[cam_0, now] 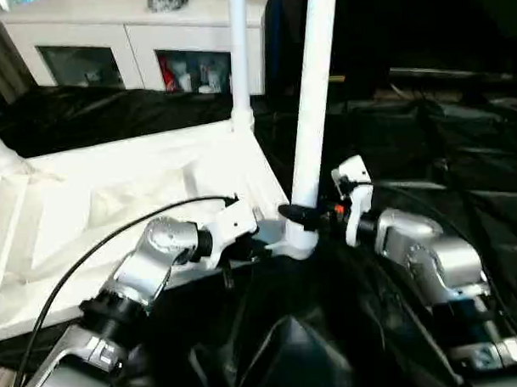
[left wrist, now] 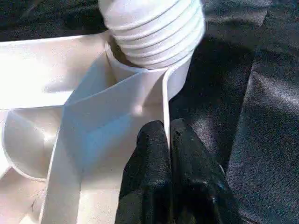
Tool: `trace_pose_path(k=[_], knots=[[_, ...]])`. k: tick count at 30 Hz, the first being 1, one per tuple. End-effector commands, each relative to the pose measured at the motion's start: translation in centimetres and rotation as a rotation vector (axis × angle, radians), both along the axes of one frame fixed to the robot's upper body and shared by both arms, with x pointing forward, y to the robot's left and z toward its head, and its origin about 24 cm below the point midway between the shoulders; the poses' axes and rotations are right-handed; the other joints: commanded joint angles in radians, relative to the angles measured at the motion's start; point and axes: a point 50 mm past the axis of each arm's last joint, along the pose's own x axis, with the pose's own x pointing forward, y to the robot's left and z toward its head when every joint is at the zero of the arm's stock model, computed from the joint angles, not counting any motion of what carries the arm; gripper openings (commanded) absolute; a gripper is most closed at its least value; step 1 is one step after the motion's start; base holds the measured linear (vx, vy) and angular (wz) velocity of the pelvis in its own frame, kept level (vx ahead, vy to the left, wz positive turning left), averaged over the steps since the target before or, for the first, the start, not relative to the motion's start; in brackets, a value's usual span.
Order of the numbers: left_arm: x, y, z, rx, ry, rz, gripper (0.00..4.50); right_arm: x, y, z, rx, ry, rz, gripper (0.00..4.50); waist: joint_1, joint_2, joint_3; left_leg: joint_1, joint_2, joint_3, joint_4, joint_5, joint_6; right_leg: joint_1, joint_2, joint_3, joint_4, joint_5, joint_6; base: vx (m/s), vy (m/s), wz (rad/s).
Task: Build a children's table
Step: Insert table leg to table base
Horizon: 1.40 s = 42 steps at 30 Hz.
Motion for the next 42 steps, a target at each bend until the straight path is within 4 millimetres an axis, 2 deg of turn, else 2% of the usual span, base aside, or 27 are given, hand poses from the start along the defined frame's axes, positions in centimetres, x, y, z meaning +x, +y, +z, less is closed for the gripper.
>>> trace_pose_path(k=[1, 8, 9, 12, 15, 18, 20, 22, 24, 27, 28, 30, 34, 35, 36, 38, 40, 42], knots=[[-0.2, -0.4, 0.0, 0.012, -0.011, -0.044, 0.0, 0.1, 0.6, -0.5, -0.049, 0.019, 0.036, 1.9, 0.002, -0.008, -0.077, 0.016, 0.064, -0.024, -0.073, -0.26, 0.004, 0.042, -0.08, 0.067, -0.061, -0.356, -0.168, 0.0, 0.0, 0.0], [-0.1, -0.3, 0.0, 0.019, -0.011, -0.037, 0.0, 0.2, 0.5, -1.1, -0.067, 0.055, 0.041, 1.9, 0.004, -0.009, -0.075, 0.016, 0.063, -0.024, -0.072, -0.27, 0.004, 0.041, -0.079, 0.067, -0.063, -0.379, -0.161, 0.0, 0.0, 0.0], [-0.1, -0.3, 0.0, 0.02, -0.012, -0.036, 0.0, 0.2, 0.5, -1.2, -0.067, 0.057, 0.04, 1.9, 0.004, -0.004, -0.073, 0.017, 0.063, -0.025, -0.073, -0.278, 0.002, 0.04, -0.079, 0.066, -0.064, -0.385, -0.16, 0.0, 0.0, 0.0], [0.0, -0.2, 0.0, 0.022, -0.012, -0.031, 0.0, 0.1, 0.4, -1.4, -0.059, 0.066, 0.033, 1.9, 0.003, -0.008, -0.073, 0.018, 0.062, -0.025, -0.073, -0.29, -0.001, 0.041, -0.079, 0.066, -0.066, -0.398, -0.154, 0.0, 0.0, 0.0], [0.0, -0.1, 0.0, 0.026, -0.012, -0.025, 0.0, 0.0, 0.1, -1.7, -0.046, 0.076, 0.011, 1.9, 0.002, -0.003, -0.071, 0.019, 0.062, -0.026, -0.075, -0.309, -0.006, 0.039, -0.077, 0.065, -0.07, -0.41, -0.15, 0.0, 0.0, 0.0], [0.1, -0.1, 0.0, 0.026, -0.014, -0.019, 0.0, 0.0, -0.2, -1.8, -0.013, 0.07, -0.018, 1.9, 0.002, -0.004, -0.072, 0.019, 0.063, -0.027, -0.075, -0.311, -0.005, 0.039, -0.079, 0.065, -0.069, -0.404, -0.153, 0.0, 0.0, 0.0], [0.4, -0.1, 0.2, 0.026, -0.019, -0.009, 0.0, -0.1, -0.6, -2.1, 0.06, 0.071, -0.066, 1.9, 0.002, 0.003, -0.07, 0.021, 0.063, -0.028, -0.076, -0.331, -0.008, 0.037, -0.079, 0.065, -0.072, -0.409, -0.152, 0.0, 0.0, 0.0], [0.5, 0.0, 0.3, 0.026, -0.025, -0.002, 0.0, -0.3, -1.0, -2.7, 0.108, 0.081, -0.103, 1.9, 0.003, 0.001, -0.071, 0.021, 0.063, -0.029, -0.076, -0.336, -0.009, 0.038, -0.079, 0.064, -0.072, -0.406, -0.156, 0.0, 0.0, 0.0], [0.6, 0.0, 0.3, 0.024, -0.027, 0.003, 0.0, -0.6, -1.2, -3.2, 0.128, 0.09, -0.116, 1.9, 0.003, 0.009, -0.07, 0.021, 0.063, -0.03, -0.077, -0.35, -0.011, 0.037, -0.079, 0.063, -0.072, -0.403, -0.157, 0.0, 0.0, 0.0], [0.8, 0.0, 0.4, 0.023, -0.032, 0.013, 0.0, -1.0, -1.3, -4.1, 0.153, 0.105, -0.134, 1.9, 0.003, 0.006, -0.068, 0.023, 0.062, -0.03, -0.078, -0.366, -0.012, 0.036, -0.078, 0.062, -0.075, -0.423, -0.155, 0.0, 0.0, 0.0], [0.9, 0.0, 0.4, 0.024, -0.034, 0.015, 0.0, -1.3, -1.4, -4.5, 0.167, 0.111, -0.144, 1.9, 0.004, 0.012, -0.065, 0.026, 0.062, -0.029, -0.078, -0.386, -0.015, 0.032, -0.079, 0.062, -0.081, -0.441, -0.152, 0.0, 0.0, 0.0], [0.9, 0.1, 0.5, 0.025, -0.036, 0.018, 0.0, -1.5, -1.4, -5.0, 0.182, 0.118, -0.158, 1.9, 0.004, 0.01, -0.065, 0.026, 0.062, -0.032, -0.079, -0.399, -0.015, 0.035, -0.08, 0.06, -0.081, -0.459, -0.146, 0.0, 0.0, 0.0], [1.2, 0.2, 0.6, 0.029, -0.045, 0.034, 0.0, -2.0, -1.6, -6.1, 0.212, 0.126, -0.194, 1.9, 0.004, 0.013, -0.064, 0.025, 0.062, -0.034, -0.081, -0.422, -0.018, 0.034, -0.081, 0.059, -0.084, -0.476, -0.139, 0.0, 0.0, 0.0], [1.3, 0.3, 0.6, 0.032, -0.052, 0.044, 0.0, -2.2, -1.7, -6.4, 0.226, 0.122, -0.208, 1.9, 0.006, 0.021, -0.064, 0.027, 0.062, -0.035, -0.081, -0.429, -0.02, 0.033, -0.082, 0.059, -0.084, -0.481, -0.14, 0.0, 0.0, 0.0], [1.3, 0.3, 0.6, 0.032, -0.052, 0.044, 0.0, -2.2, -1.7, -6.4, 0.226, 0.122, -0.208, 1.9, 0.003, 0.017, -0.063, 0.026, 0.062, -0.035, -0.082, -0.44, -0.02, 0.032, -0.081, 0.057, -0.087, -0.493, -0.135, 0.0, 0.0, 0.0], [1.6, 0.5, 0.7, 0.037, -0.057, 0.058, 0.0, -2.5, -1.8, -6.7, 0.249, 0.11, -0.226, 1.9, 0.005, 0.024, -0.062, 0.026, 0.061, -0.036, -0.082, -0.448, -0.019, 0.031, -0.083, 0.057, -0.09, -0.506, -0.13, 0.0, 0.0, 0.0], [1.6, 0.6, 0.8, 0.04, -0.059, 0.062, 0.0, -2.7, -1.9, -6.9, 0.255, 0.102, -0.23, 1.9, 0.004, 0.019, -0.061, 0.024, 0.061, -0.039, -0.084, -0.456, -0.017, 0.034, -0.082, 0.054, -0.091, -0.526, -0.122, 0.0, 0.0, 0.0], [1.8, 0.7, 0.8, 0.044, -0.063, 0.07, 0.0, -3.0, -2.0, -6.9, 0.239, 0.057, -0.234, 1.9, 0.003, 0.023, -0.059, 0.026, 0.061, -0.039, -0.083, -0.466, -0.015, 0.029, -0.082, 0.054, -0.094, -0.552, -0.113, 0.0, 0.0, 0.0]])
